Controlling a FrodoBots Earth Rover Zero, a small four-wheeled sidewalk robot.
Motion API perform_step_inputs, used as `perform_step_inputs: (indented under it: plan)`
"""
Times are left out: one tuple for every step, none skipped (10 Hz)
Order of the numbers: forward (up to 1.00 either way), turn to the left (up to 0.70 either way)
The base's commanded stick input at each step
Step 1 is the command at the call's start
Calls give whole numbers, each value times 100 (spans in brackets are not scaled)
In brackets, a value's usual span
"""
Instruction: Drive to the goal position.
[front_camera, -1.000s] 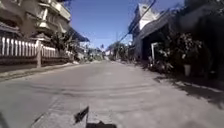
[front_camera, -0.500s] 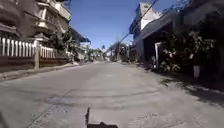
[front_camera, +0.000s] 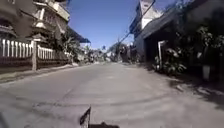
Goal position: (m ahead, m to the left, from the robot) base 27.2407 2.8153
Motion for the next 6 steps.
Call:
perform_step_inputs:
  plan:
    - [70,-3]
    - [70,-3]
    - [70,-3]
    - [70,-3]
    - [70,-3]
    - [70,-3]
